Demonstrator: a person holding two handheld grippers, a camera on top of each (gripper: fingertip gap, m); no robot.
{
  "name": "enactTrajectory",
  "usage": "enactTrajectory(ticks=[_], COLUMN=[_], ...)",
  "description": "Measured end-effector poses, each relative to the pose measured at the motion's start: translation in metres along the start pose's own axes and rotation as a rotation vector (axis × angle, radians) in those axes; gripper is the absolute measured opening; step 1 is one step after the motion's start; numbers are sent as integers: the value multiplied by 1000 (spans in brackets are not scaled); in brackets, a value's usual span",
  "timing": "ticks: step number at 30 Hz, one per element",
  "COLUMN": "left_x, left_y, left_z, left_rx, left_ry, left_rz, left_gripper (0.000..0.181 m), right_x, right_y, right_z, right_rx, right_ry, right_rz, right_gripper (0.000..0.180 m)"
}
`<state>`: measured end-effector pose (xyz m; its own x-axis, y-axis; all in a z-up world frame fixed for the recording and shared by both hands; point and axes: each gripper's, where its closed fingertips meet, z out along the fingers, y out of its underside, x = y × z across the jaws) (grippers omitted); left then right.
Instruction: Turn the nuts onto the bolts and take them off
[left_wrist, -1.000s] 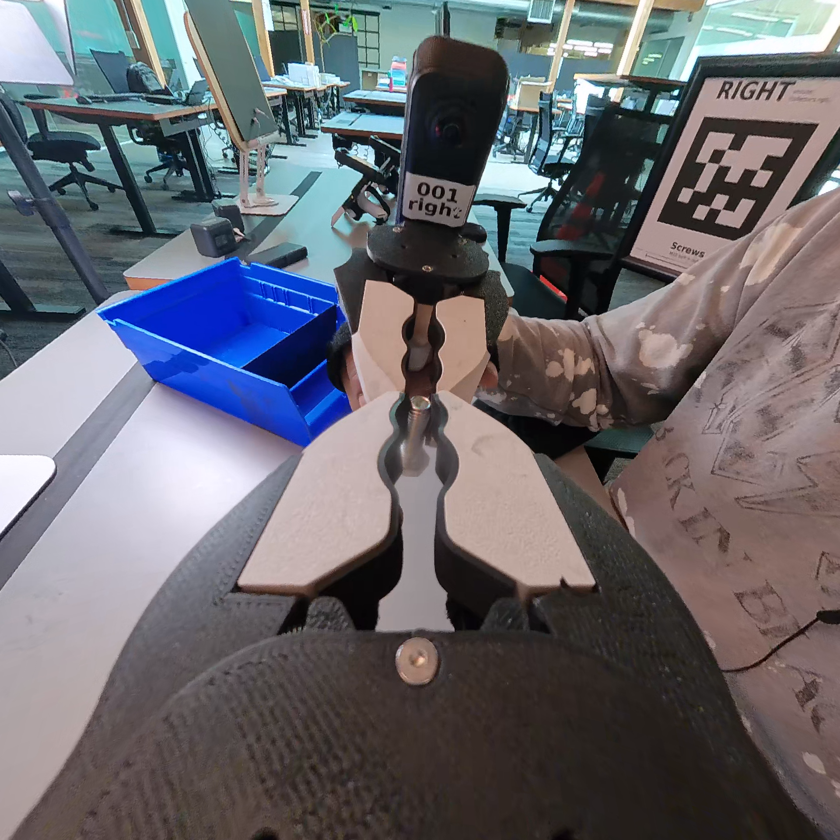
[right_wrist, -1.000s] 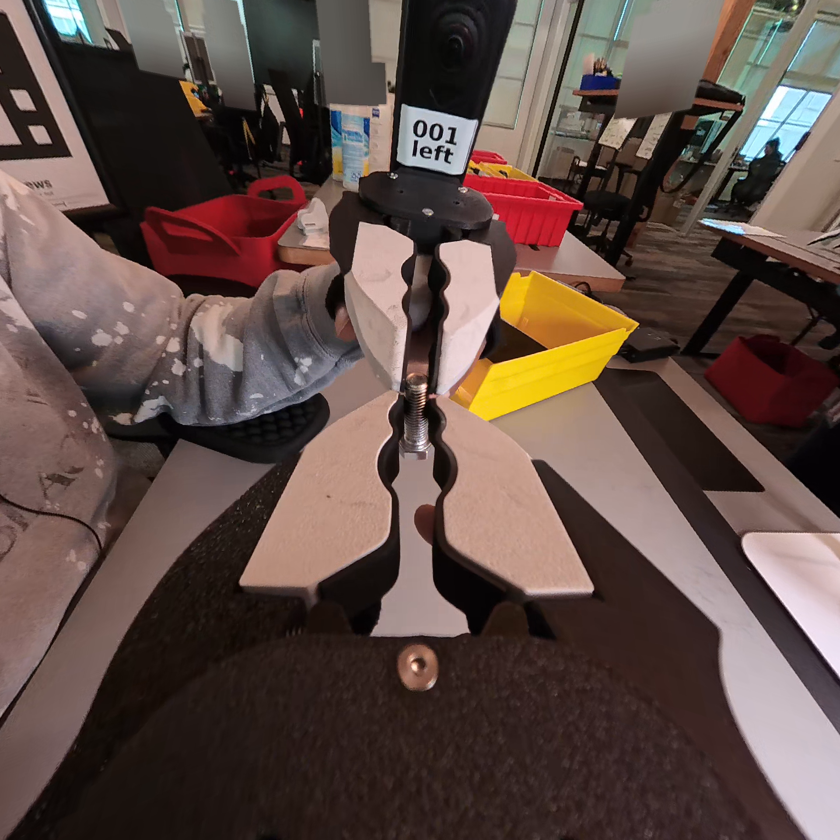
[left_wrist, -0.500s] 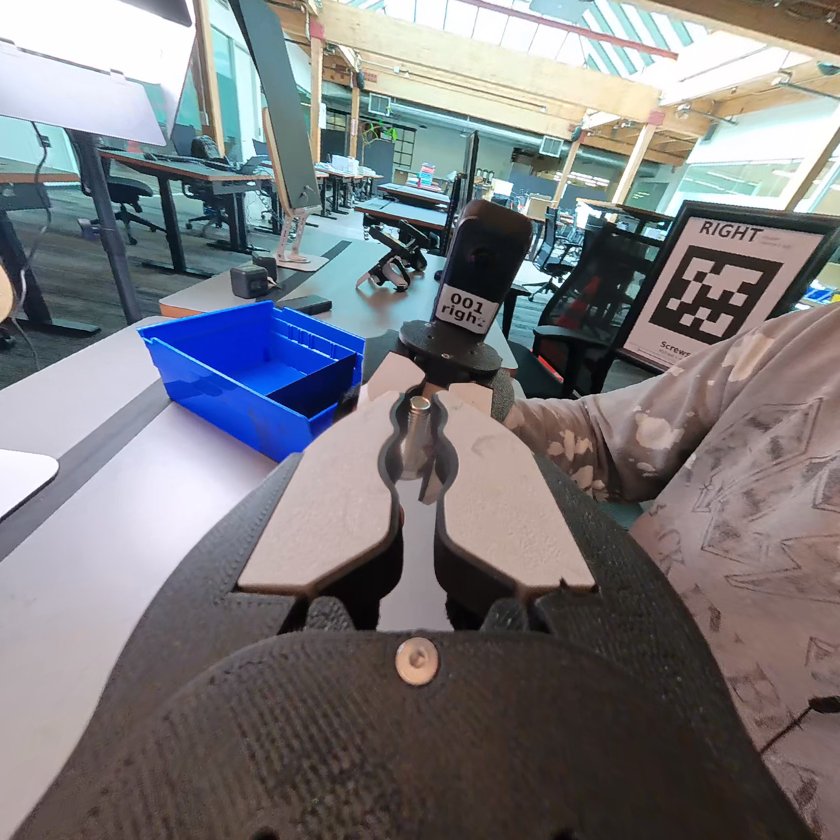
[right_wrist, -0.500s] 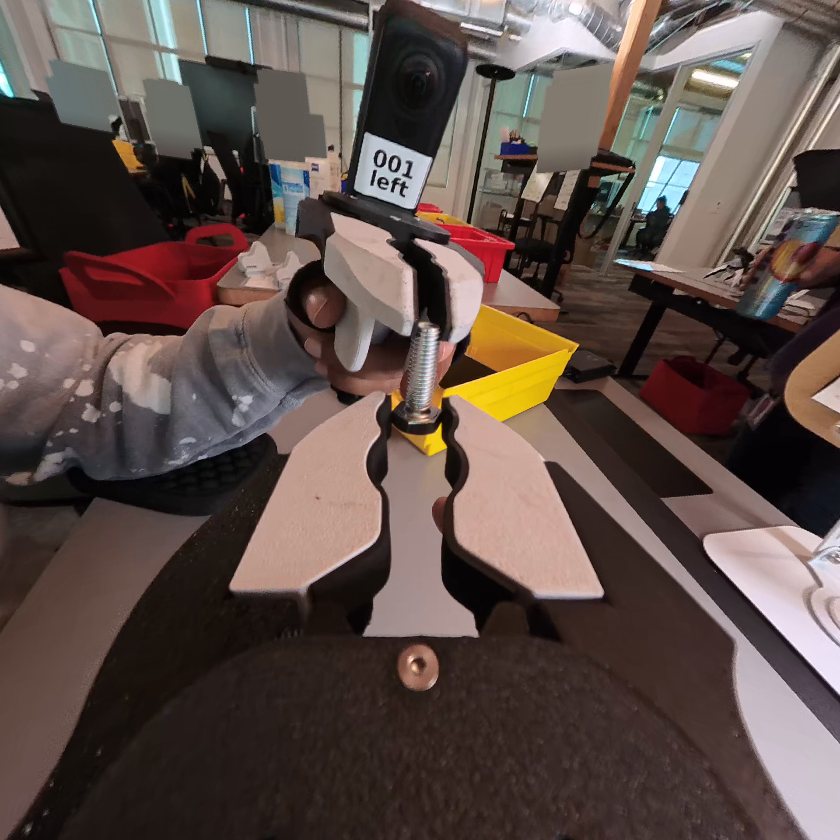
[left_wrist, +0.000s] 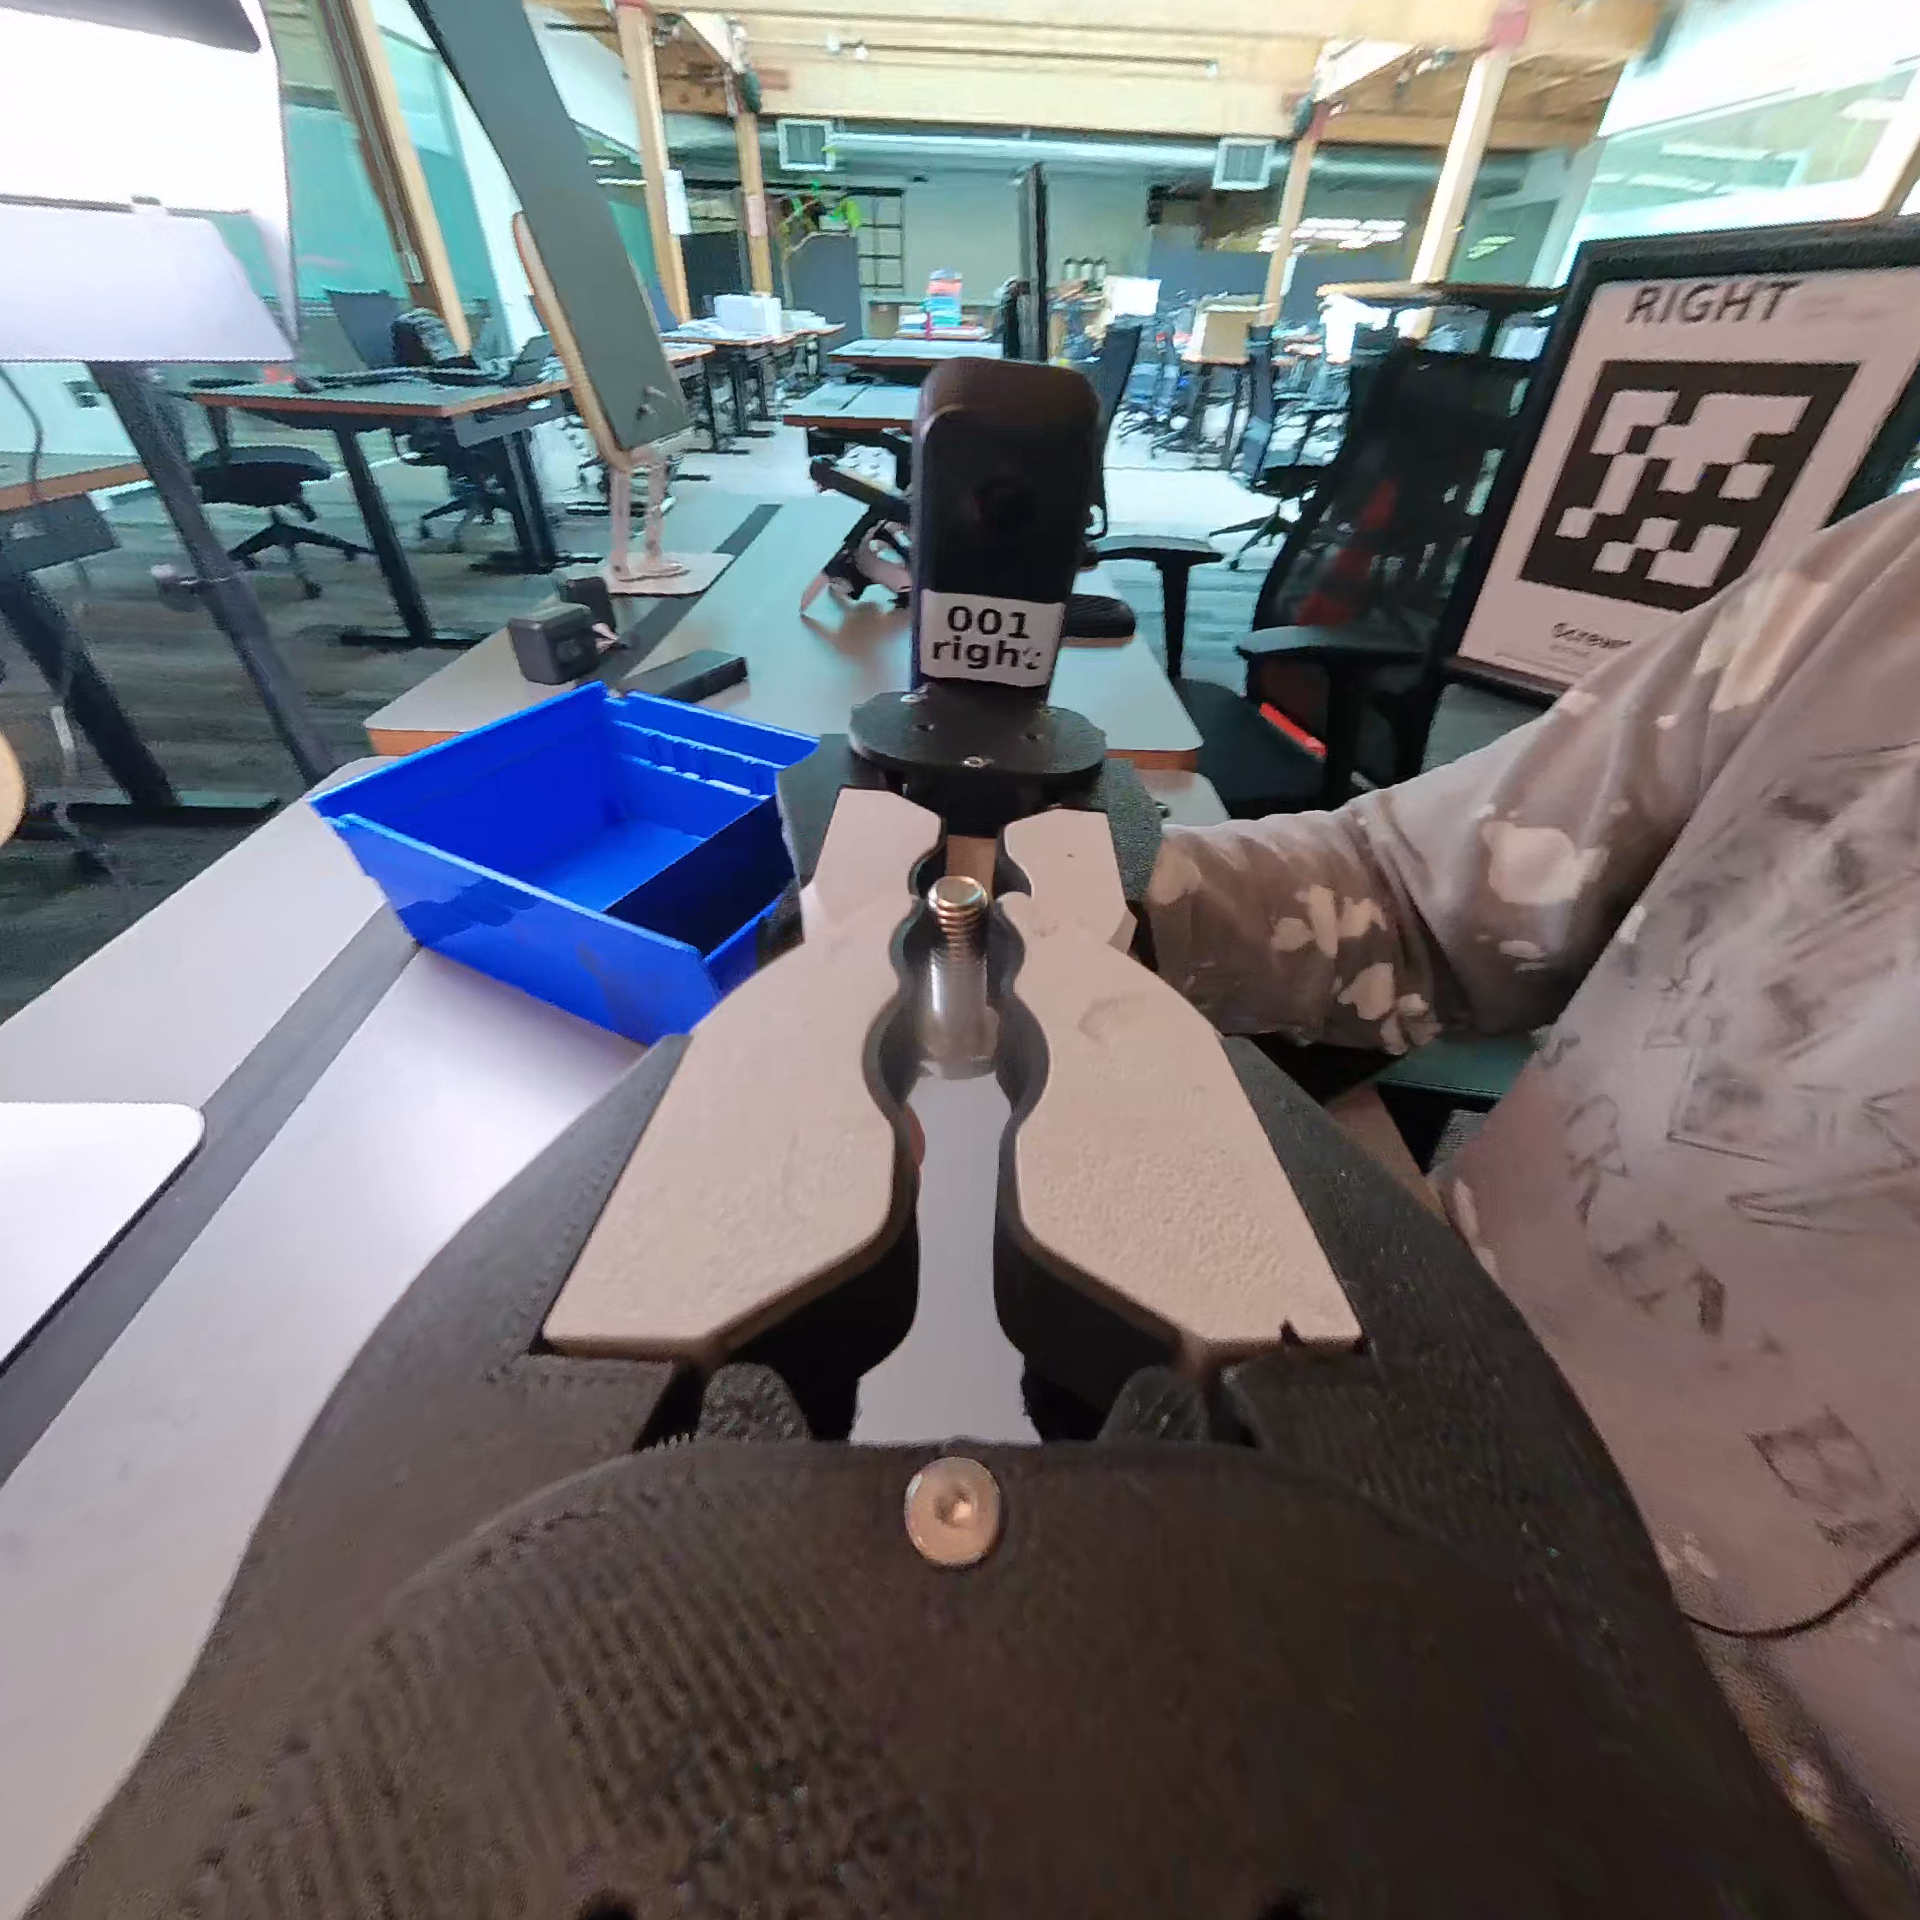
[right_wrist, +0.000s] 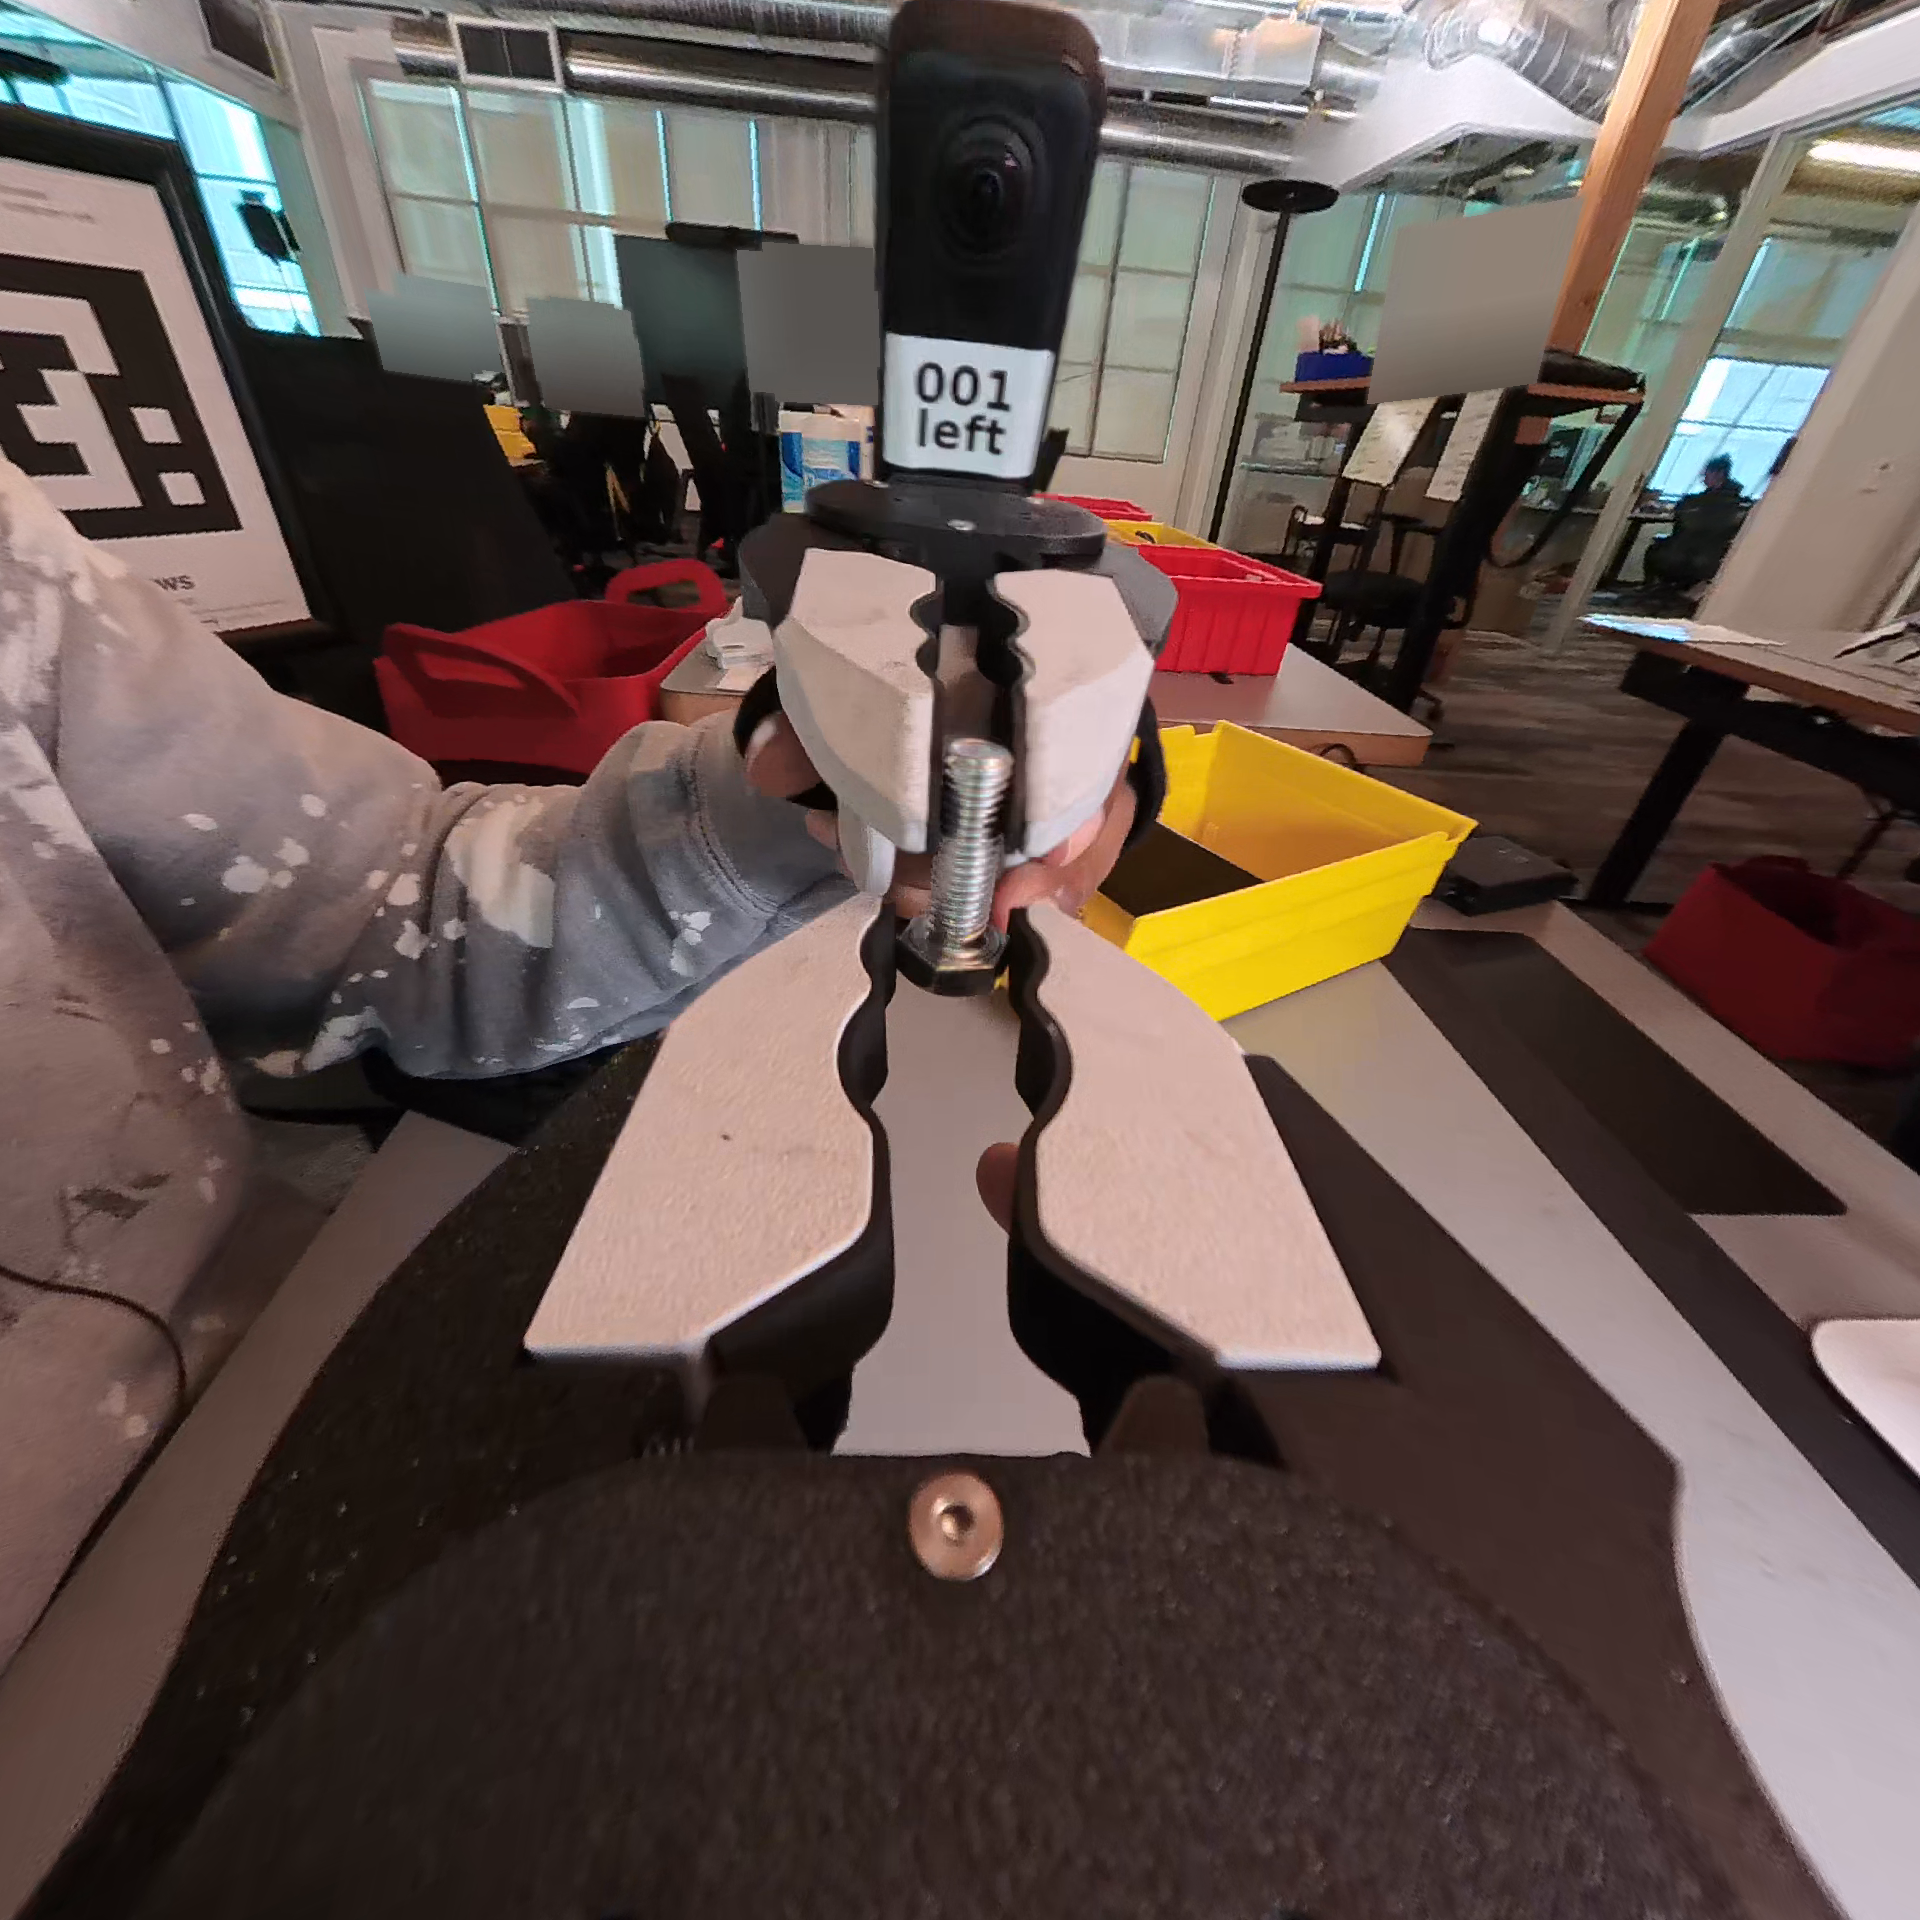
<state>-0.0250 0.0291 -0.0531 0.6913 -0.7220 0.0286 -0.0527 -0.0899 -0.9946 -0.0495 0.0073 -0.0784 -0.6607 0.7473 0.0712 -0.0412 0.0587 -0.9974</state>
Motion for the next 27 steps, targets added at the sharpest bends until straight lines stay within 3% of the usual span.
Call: enactTrajectory(ticks=[8, 27], left_x=[-31, -37], left_y=[-11, -6], left_z=[-9, -2], left_rx=[76, 91], left_ry=[-200, -228], left_rz=[-35, -56], left_gripper=[10, 10], right_x=[33, 40], right_y=[-1, -1], right_z=[-7, -7], right_rx=[19, 49], right_ry=[200, 243], right_rz=[-7, 35], right_gripper=[25, 18])
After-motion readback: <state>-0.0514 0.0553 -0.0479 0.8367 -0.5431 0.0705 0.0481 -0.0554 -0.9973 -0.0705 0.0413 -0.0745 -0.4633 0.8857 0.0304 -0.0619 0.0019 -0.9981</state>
